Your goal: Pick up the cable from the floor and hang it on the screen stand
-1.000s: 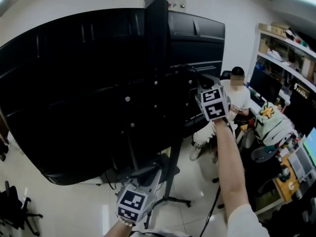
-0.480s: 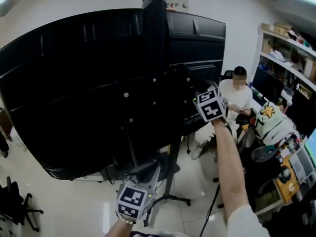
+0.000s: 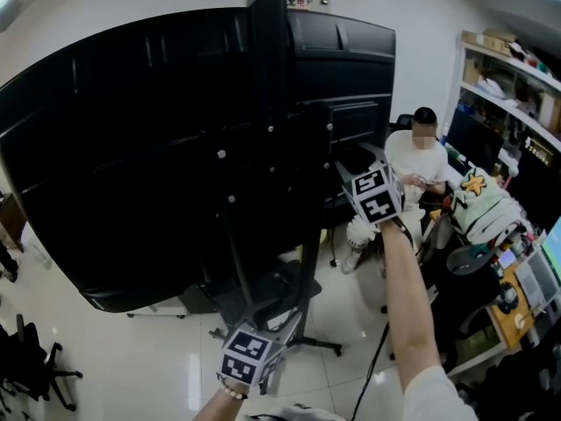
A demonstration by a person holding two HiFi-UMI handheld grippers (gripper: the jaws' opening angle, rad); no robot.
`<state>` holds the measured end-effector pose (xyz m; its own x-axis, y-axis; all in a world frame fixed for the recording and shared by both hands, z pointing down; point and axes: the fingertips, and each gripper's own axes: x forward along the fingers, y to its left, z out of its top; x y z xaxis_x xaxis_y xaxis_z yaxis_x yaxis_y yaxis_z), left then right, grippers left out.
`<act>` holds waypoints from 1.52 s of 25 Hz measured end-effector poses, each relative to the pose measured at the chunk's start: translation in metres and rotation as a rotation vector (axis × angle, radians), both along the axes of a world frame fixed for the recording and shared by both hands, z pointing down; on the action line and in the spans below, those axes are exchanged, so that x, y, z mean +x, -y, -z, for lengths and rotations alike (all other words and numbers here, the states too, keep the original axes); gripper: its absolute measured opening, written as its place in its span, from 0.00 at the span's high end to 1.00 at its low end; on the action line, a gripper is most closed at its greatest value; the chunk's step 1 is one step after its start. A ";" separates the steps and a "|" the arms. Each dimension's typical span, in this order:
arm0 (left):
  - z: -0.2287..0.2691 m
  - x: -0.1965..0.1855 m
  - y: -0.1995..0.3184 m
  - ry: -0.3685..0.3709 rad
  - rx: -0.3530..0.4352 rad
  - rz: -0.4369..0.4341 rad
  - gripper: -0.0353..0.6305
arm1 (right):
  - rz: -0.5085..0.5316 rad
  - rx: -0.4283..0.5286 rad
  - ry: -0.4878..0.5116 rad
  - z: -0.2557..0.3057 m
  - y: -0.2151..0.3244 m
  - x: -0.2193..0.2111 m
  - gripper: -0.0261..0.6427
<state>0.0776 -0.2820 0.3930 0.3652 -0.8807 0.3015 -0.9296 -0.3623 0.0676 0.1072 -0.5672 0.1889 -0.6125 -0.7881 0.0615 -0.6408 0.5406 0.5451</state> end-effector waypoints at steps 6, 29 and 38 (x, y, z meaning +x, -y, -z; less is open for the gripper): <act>-0.010 -0.004 -0.023 -0.012 0.001 -0.016 0.77 | 0.009 -0.058 0.110 -0.014 -0.042 0.028 0.64; -0.107 -0.071 -0.162 -0.146 -0.085 0.122 0.94 | -0.060 -0.628 0.488 -0.287 -0.360 0.097 0.96; -0.126 -0.064 -0.204 -0.164 -0.115 0.119 0.94 | -0.102 -0.714 0.446 -0.329 -0.445 0.103 0.96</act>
<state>0.0139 -0.0776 0.5195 0.3128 -0.8840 0.3475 -0.9386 -0.2318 0.2554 0.2105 -0.1220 0.5177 -0.6257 -0.7045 0.3349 -0.7790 0.5868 -0.2210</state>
